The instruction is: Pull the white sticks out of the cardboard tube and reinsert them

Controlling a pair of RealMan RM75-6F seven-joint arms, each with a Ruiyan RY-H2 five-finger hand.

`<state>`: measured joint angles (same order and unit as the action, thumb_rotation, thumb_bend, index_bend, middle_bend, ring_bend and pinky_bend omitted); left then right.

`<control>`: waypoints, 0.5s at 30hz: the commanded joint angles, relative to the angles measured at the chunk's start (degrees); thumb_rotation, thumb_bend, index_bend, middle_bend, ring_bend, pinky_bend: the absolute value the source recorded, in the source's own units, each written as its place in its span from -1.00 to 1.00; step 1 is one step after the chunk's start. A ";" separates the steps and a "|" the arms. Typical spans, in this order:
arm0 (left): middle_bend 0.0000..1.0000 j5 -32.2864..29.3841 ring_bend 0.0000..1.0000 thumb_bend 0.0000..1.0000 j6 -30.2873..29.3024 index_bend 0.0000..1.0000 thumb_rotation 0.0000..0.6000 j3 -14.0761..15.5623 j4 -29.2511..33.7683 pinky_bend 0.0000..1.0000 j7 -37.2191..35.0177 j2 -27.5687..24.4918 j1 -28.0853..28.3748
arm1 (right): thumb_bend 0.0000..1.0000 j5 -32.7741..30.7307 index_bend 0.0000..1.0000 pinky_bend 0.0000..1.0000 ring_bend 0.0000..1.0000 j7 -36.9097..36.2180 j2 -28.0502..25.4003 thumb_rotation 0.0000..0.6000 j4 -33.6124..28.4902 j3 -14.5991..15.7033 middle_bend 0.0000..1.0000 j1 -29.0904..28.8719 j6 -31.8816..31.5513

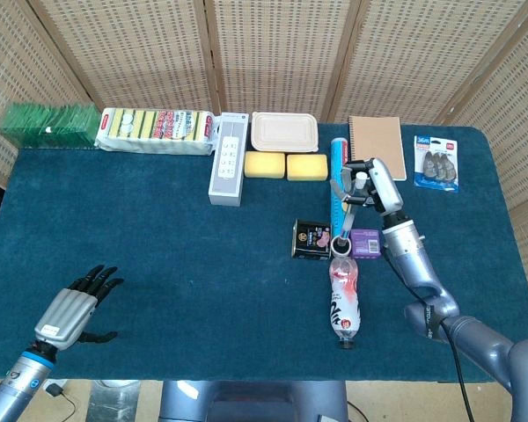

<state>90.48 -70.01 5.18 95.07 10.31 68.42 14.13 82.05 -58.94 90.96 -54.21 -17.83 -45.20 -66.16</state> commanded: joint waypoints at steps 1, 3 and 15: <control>-0.83 -0.33 -0.94 -0.78 0.20 -0.70 0.54 -0.09 0.42 -0.53 0.66 0.17 0.10 | -0.15 0.36 0.58 1.00 1.00 -1.28 0.38 1.00 1.19 0.54 0.99 0.01 0.08; -0.83 -0.34 -0.94 -0.77 0.11 -0.70 0.53 -0.18 0.65 -0.53 1.04 0.22 0.13 | -0.16 0.55 0.58 1.00 1.00 -2.04 0.58 1.00 1.96 0.87 0.99 0.07 0.10; -0.83 -0.82 -0.94 -0.77 -0.23 -0.70 0.54 -0.42 1.19 -0.53 1.64 0.10 0.06 | -0.22 1.06 0.58 1.00 1.00 -4.48 1.73 1.00 4.66 1.92 0.97 0.46 -0.71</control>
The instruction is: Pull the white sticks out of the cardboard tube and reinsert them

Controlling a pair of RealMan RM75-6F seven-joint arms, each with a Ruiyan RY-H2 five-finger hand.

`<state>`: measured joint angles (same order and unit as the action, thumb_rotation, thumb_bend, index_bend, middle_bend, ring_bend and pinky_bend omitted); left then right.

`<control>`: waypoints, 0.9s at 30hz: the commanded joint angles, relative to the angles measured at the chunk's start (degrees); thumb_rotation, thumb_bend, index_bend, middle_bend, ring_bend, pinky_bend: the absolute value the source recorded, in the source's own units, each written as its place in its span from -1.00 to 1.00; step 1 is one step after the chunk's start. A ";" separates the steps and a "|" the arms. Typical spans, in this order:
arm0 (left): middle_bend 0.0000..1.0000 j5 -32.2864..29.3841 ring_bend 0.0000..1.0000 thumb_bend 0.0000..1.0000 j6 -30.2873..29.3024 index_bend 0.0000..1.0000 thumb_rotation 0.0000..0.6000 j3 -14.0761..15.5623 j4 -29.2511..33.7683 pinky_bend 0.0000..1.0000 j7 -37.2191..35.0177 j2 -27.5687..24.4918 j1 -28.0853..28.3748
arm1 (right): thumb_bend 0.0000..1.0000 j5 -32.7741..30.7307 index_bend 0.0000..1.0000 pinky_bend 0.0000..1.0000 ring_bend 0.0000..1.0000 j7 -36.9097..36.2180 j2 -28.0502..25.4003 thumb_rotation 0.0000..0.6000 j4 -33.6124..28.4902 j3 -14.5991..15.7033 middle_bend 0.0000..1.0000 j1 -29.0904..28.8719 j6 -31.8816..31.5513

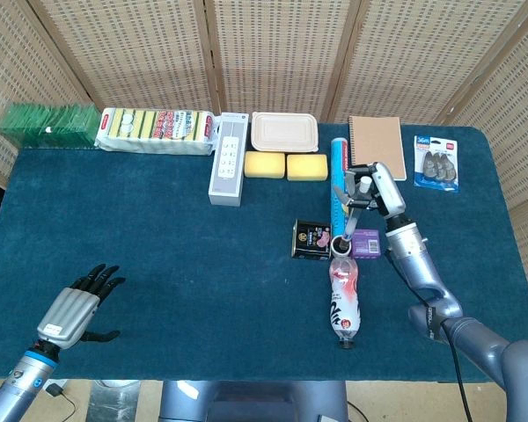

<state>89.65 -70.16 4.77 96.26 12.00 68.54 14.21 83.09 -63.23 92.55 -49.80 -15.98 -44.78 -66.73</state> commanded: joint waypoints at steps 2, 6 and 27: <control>-0.83 0.07 -0.94 -0.77 -0.19 -0.70 0.54 -0.01 -0.06 -0.53 -0.16 -0.03 -0.04 | -0.24 -0.02 0.58 1.00 1.00 -0.46 0.26 1.00 0.39 0.10 0.96 0.13 -0.32; -0.83 0.11 -0.94 -0.77 -0.27 -0.69 0.54 0.09 -0.37 -0.53 -0.59 -0.10 -0.09 | -0.28 0.15 0.58 1.00 1.00 -0.71 0.68 1.00 0.73 0.28 0.93 0.42 -1.31; -0.83 1.02 -0.94 -0.77 -0.58 -0.70 0.53 0.59 -1.64 -0.53 -2.46 -0.11 -0.13 | -0.29 0.31 0.57 1.00 1.00 0.69 0.64 1.00 -0.70 1.14 0.86 1.79 -3.38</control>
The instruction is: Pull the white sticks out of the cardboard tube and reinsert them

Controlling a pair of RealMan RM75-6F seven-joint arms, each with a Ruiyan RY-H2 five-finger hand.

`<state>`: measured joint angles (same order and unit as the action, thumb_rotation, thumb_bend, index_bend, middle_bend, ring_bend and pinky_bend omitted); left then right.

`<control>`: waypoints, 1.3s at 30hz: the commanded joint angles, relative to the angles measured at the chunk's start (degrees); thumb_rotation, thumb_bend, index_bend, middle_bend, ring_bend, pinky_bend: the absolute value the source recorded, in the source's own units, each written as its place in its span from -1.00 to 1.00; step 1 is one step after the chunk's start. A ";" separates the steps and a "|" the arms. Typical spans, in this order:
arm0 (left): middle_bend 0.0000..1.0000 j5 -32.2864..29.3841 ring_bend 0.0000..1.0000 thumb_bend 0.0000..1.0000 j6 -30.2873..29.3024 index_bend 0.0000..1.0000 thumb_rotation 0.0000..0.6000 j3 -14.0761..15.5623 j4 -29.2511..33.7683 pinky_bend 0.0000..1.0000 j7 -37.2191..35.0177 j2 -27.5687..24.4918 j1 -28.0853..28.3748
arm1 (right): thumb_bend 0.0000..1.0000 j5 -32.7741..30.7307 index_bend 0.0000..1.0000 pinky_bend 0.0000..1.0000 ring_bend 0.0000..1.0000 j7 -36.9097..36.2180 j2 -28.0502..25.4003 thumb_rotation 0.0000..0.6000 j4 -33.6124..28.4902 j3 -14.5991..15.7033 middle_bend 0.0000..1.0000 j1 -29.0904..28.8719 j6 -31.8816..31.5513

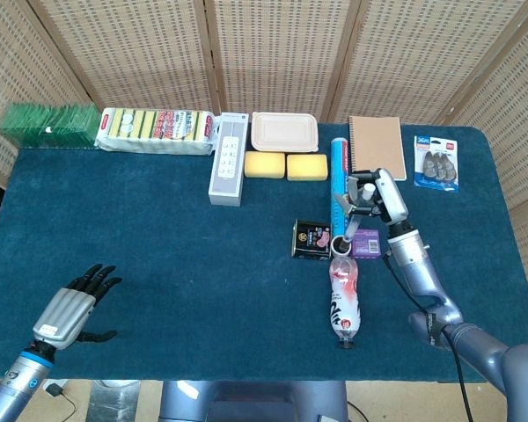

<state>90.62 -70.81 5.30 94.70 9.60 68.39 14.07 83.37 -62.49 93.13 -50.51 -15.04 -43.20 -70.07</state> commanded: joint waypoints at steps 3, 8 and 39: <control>-0.83 0.11 -0.94 -0.77 0.07 -0.70 0.54 0.11 -0.19 -0.53 -0.15 0.09 0.01 | -0.29 -0.02 0.57 1.00 1.00 -0.27 0.45 1.00 0.42 0.38 0.84 0.47 -0.15; -0.83 0.24 -0.94 -0.77 -0.02 -0.70 0.53 0.10 -0.18 -0.53 -0.17 0.11 0.04 | -0.29 -0.08 0.56 1.00 1.00 -0.93 1.29 1.00 1.25 0.64 0.82 0.62 0.01; -0.83 -0.21 -0.94 -0.77 0.67 -0.69 0.54 0.11 0.09 -0.53 0.55 0.15 0.37 | -0.29 1.58 0.51 0.66 0.75 -6.35 5.65 1.00 9.46 3.72 0.51 1.14 1.07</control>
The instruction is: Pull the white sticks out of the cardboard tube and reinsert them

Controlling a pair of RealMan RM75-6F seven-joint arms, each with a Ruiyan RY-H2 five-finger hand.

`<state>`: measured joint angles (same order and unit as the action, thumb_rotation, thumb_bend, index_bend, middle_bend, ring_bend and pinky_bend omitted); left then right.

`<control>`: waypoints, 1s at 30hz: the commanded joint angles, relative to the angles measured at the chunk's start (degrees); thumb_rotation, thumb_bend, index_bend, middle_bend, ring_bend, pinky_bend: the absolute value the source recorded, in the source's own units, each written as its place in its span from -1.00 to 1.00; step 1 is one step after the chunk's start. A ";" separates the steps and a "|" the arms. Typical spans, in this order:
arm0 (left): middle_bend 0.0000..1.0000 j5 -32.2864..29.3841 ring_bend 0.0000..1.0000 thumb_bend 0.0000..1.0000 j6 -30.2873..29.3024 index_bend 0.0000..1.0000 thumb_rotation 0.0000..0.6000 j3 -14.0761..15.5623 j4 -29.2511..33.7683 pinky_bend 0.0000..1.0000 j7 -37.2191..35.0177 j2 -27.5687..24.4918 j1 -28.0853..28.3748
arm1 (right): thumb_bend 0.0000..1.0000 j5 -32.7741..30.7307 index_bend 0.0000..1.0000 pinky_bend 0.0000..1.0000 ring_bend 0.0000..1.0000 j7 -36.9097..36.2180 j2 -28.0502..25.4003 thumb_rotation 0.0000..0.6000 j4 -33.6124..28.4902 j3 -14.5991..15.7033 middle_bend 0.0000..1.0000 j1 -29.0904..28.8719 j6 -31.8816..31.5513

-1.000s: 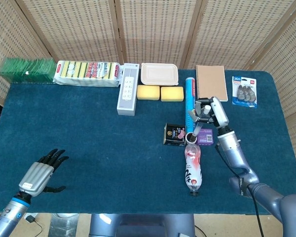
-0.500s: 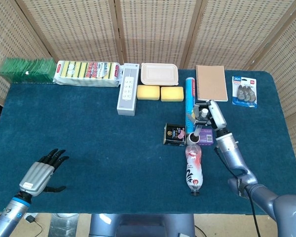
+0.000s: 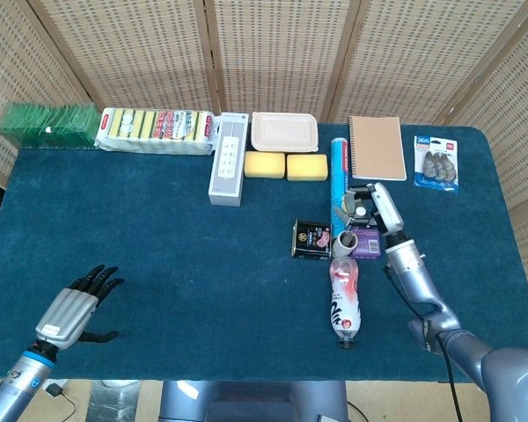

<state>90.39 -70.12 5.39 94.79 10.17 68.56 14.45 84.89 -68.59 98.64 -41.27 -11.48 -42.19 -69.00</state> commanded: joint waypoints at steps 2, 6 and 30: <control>-0.83 0.09 -0.94 -0.77 -0.11 -0.69 0.55 0.05 0.00 -0.53 -0.05 -0.06 -0.04 | -0.29 0.12 0.50 0.64 0.73 -0.51 0.26 1.00 0.43 0.30 0.49 0.24 0.00; -0.83 0.15 -0.94 -0.77 -0.32 -0.69 0.54 0.07 -0.02 -0.53 -0.18 -0.14 -0.14 | -0.29 0.41 0.49 0.61 0.71 -0.85 0.46 1.00 0.94 0.73 0.47 0.46 -0.15; -0.83 5.33 -0.94 -0.77 -3.82 -0.69 0.53 1.05 -1.70 -0.53 -5.47 -1.38 -0.30 | -0.30 1.84 -0.10 0.00 -0.12 8.70 -10.34 1.00 -16.12 1.20 -0.18 2.33 -2.89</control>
<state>95.20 -73.45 6.32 93.37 5.23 67.38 14.19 86.65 -62.25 90.70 -53.90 -10.39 -40.47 -71.78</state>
